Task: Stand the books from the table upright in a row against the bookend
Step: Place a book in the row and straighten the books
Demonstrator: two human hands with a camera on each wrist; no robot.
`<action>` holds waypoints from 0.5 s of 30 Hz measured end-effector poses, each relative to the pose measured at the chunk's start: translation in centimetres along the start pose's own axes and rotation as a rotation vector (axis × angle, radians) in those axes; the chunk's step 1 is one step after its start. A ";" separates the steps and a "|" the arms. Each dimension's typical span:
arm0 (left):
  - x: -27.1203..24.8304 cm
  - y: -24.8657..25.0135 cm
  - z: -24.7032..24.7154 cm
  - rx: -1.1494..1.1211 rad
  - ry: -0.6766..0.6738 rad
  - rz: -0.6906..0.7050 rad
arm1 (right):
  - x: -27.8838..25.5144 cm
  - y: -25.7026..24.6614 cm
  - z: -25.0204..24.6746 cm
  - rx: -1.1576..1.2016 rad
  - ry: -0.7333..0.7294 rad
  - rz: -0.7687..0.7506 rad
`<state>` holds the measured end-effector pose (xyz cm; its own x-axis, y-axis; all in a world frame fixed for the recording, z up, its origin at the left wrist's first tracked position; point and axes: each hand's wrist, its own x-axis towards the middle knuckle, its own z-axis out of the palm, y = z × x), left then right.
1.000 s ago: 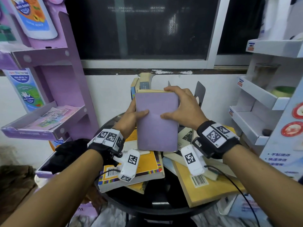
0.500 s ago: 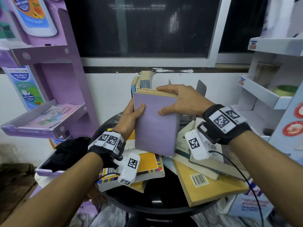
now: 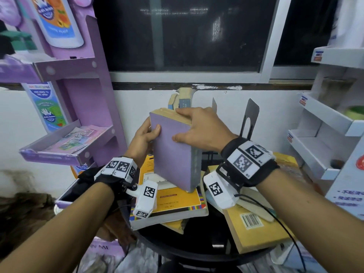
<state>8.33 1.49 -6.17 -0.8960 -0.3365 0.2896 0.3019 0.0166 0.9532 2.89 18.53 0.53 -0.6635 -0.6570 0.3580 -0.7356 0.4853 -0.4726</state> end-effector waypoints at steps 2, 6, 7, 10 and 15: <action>-0.2 -0.2 -0.6 -0.014 -0.009 0.002 | -0.2 -0.8 0.0 -0.065 -0.010 -0.011; 0.0 -0.4 -0.2 -0.152 0.004 -0.007 | -0.5 -1.6 0.2 -0.130 -0.008 -0.014; 0.1 -0.3 0.1 -0.192 0.031 -0.012 | -0.6 -1.7 0.3 -0.141 -0.011 -0.018; 0.4 -0.2 1.1 -0.180 0.096 -0.013 | -1.0 -1.8 0.3 -0.155 -0.021 -0.025; 0.7 0.7 2.2 -0.129 0.193 -0.025 | -1.0 -1.4 0.5 -0.112 -0.002 -0.027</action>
<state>7.25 3.31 -5.08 -0.8285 -0.5096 0.2320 0.3305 -0.1106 0.9373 4.68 18.23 0.45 -0.6432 -0.6716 0.3678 -0.7638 0.5288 -0.3701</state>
